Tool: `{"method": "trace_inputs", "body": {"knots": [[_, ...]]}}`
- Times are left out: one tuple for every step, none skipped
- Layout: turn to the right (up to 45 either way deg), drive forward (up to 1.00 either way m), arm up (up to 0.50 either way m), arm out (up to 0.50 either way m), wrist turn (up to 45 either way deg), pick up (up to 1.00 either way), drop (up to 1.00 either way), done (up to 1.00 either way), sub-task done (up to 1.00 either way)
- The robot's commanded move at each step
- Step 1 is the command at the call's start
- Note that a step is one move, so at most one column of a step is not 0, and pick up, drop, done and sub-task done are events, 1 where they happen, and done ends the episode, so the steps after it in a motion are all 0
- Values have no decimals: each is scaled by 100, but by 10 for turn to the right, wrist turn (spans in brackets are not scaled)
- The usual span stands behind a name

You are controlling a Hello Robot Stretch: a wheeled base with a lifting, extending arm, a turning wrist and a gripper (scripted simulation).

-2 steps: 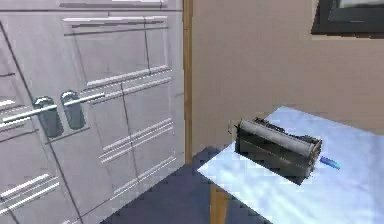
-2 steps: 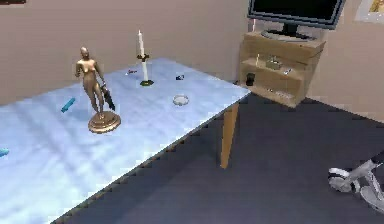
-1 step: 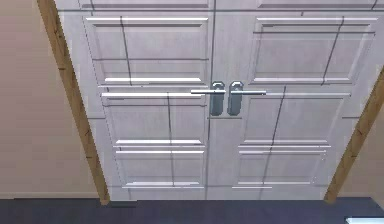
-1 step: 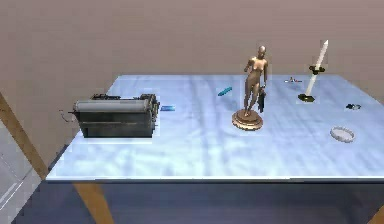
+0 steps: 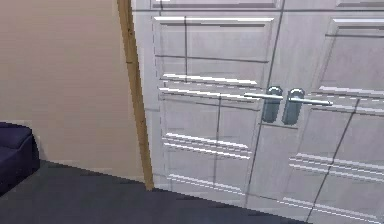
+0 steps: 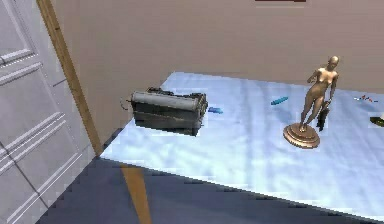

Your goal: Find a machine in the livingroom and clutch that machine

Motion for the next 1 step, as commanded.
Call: {"method": "trace_inputs", "body": {"knots": [[0, 0, 50, 0, 0, 0, 0, 0, 0]]}}
